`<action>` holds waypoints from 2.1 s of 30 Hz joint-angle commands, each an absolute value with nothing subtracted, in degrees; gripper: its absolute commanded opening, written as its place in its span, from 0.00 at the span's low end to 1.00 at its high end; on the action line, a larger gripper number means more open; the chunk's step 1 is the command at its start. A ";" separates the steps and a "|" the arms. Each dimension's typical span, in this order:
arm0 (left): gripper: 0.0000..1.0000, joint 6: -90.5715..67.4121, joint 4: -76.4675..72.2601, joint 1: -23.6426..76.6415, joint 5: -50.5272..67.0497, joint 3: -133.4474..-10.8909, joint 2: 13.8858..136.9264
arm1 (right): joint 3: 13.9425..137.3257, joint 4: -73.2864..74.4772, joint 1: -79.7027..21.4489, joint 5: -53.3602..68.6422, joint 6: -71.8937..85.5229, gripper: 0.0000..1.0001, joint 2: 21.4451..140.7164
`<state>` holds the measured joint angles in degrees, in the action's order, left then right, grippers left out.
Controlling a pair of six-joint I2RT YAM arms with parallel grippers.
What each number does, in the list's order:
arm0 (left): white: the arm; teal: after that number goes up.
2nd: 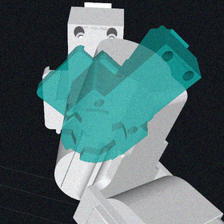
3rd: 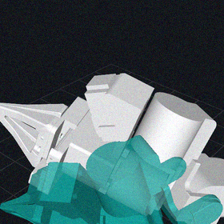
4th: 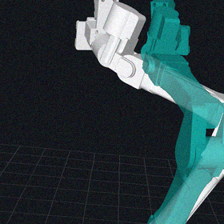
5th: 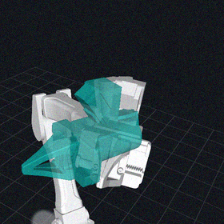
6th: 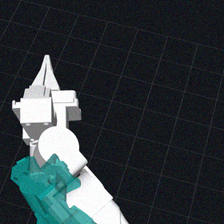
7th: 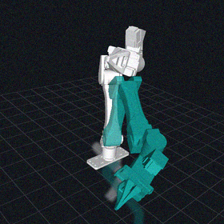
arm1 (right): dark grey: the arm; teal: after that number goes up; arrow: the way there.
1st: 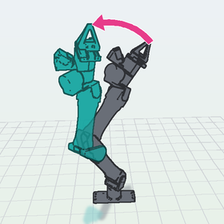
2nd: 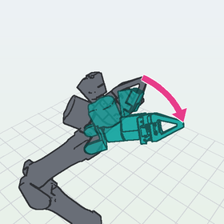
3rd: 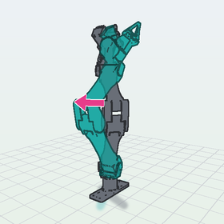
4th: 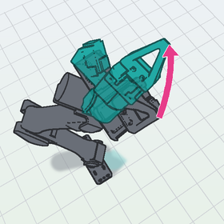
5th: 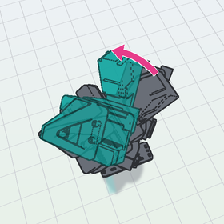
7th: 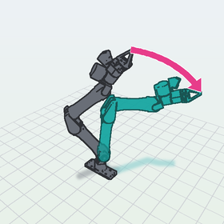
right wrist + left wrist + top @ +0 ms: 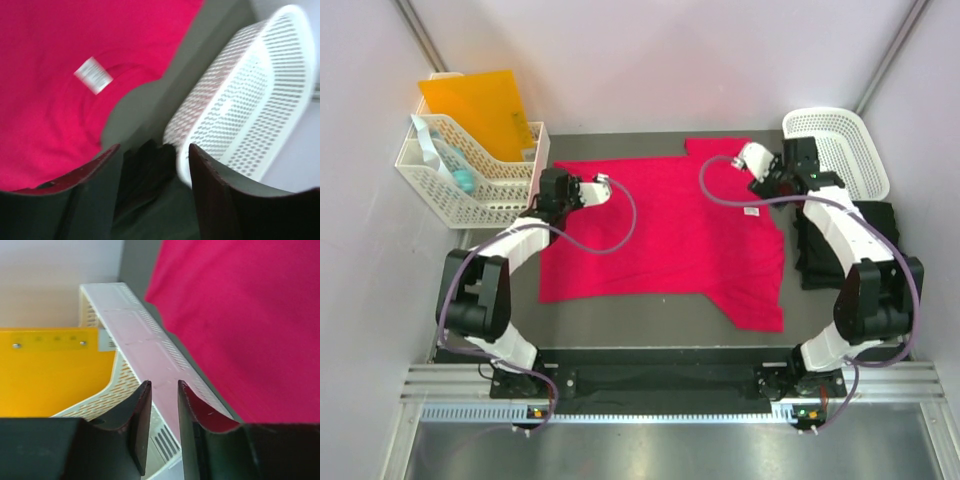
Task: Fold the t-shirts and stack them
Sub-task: Flatten the tshirt out
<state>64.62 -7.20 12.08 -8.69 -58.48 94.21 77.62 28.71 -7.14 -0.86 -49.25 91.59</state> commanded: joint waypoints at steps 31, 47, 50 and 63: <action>0.45 68.30 13.71 12.04 -4.48 -44.74 65.48 | 44.22 46.84 -32.69 12.84 -48.08 0.66 65.57; 0.48 65.13 18.54 14.76 -6.85 -43.68 60.12 | 37.62 40.52 -36.30 13.27 -44.04 0.64 62.93; 0.47 64.60 19.16 15.12 -6.94 -43.59 59.94 | 37.79 39.91 -36.83 13.45 -42.90 0.64 62.93; 0.47 66.53 18.37 15.47 -6.06 -42.63 61.26 | 38.93 36.56 -38.67 12.92 -40.34 0.57 69.52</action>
